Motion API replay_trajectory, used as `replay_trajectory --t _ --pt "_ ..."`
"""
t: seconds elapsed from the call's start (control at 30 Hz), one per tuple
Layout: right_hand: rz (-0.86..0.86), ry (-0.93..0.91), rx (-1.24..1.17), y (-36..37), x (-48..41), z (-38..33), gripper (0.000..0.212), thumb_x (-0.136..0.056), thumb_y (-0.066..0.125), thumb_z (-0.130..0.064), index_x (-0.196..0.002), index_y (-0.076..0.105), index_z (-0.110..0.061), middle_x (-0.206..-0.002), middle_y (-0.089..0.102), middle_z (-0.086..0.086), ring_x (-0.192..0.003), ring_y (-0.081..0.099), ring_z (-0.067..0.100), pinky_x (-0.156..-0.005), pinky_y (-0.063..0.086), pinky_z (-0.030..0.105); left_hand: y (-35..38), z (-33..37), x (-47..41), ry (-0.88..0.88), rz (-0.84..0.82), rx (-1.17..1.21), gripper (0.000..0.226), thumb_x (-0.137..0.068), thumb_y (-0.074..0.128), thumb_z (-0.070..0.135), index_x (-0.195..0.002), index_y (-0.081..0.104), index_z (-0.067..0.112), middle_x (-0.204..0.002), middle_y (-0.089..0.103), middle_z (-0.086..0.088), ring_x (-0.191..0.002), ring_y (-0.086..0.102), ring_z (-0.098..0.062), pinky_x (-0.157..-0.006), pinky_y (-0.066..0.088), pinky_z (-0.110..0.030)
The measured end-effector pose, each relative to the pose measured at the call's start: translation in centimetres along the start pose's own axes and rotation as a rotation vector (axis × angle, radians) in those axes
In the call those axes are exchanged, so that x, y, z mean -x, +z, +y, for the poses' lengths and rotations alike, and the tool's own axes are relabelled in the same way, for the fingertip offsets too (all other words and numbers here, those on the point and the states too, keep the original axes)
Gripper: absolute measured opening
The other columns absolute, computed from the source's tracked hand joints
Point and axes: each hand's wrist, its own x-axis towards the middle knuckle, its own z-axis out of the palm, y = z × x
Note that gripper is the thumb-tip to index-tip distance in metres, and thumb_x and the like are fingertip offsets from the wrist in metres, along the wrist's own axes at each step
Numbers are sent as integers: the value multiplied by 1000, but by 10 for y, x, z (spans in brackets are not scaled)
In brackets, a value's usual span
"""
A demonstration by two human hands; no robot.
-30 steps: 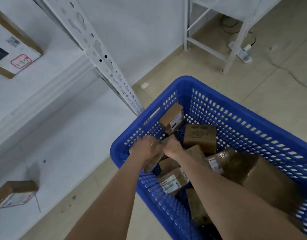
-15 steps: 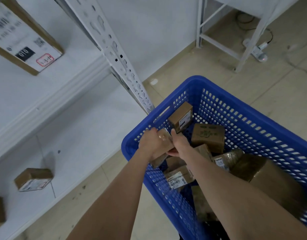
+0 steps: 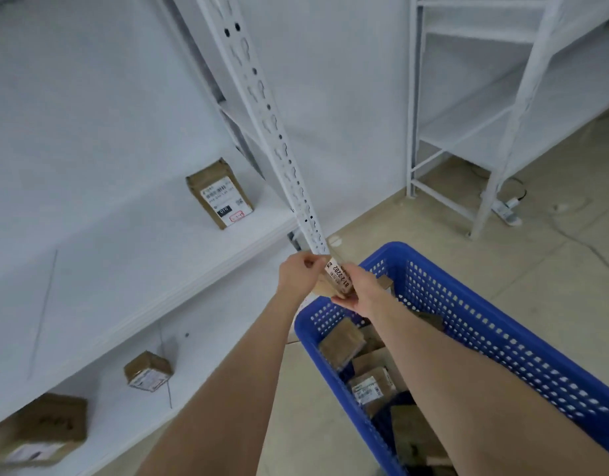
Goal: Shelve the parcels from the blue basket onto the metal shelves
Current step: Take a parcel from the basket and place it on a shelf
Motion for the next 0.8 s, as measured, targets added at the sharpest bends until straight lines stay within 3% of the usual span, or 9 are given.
replay_trajectory --t 0.13,0.2,0.23,0.33,0.43,0.53,0.57,0.67,0.8 --pt "-56 -127 34 39 54 -22 17 -91 60 -18 -100 62 -4 -89 67 13 -78 65 22 -76 59 37 -59 8 31 -43 139 220 20 -87 67 28 -99 67 13 -97 67 -1 -93 61 -18 -82 48 -30" --pt "-92 -176 29 63 74 -27 8 -90 59 -9 -95 60 -3 -86 67 14 -76 66 22 -74 59 33 -86 1 42 -95 197 344 26 -83 70 29 -103 64 13 -104 67 -5 -97 63 -21 -90 52 -37" --pt "-126 -196 19 77 85 -29 9 -90 58 -4 -99 59 -2 -88 68 15 -77 67 22 -70 59 31 -101 -3 48 -128 218 405 32 -82 72 29 -107 62 12 -107 66 -7 -99 64 -24 -92 52 -41" --pt "-218 -220 8 117 109 -25 42 -87 57 4 -128 49 -2 -108 68 20 -90 70 28 -62 60 30 -142 -20 67 -195 237 574 52 -83 72 19 -127 49 4 -115 63 -17 -101 65 -31 -91 53 -46" --pt "-270 -251 44 157 134 -10 55 -83 55 9 -135 43 -5 -114 66 21 -97 68 31 -66 59 35 -184 -41 88 -184 203 666 50 -86 64 5 -131 44 3 -118 62 -21 -96 65 -30 -82 55 -41" --pt "-282 -304 175 194 156 10 51 -81 52 7 -130 49 -7 -108 68 16 -96 66 31 -88 55 43 -225 -66 108 -161 164 684 45 -86 59 -2 -130 48 6 -111 66 -16 -88 63 -25 -66 54 -31" --pt "-285 -317 218 206 163 17 47 -82 52 5 -127 52 -8 -104 68 13 -93 66 29 -89 54 44 -239 -75 115 -155 152 686 45 -87 57 -3 -130 49 7 -108 66 -14 -88 63 -24 -65 54 -31" --pt "-307 -318 269 240 180 36 43 -87 56 -4 -130 52 -11 -98 69 10 -86 65 25 -72 55 36 -281 -108 133 -123 104 668 44 -87 54 -4 -129 50 9 -103 67 -10 -89 63 -23 -78 54 -37" --pt "-311 -337 258 277 190 53 47 -89 63 -10 -134 50 -11 -101 69 11 -87 66 24 -65 52 33 -319 -143 145 -94 36 602 41 -88 53 -3 -127 51 10 -98 68 -8 -85 64 -22 -84 53 -40"
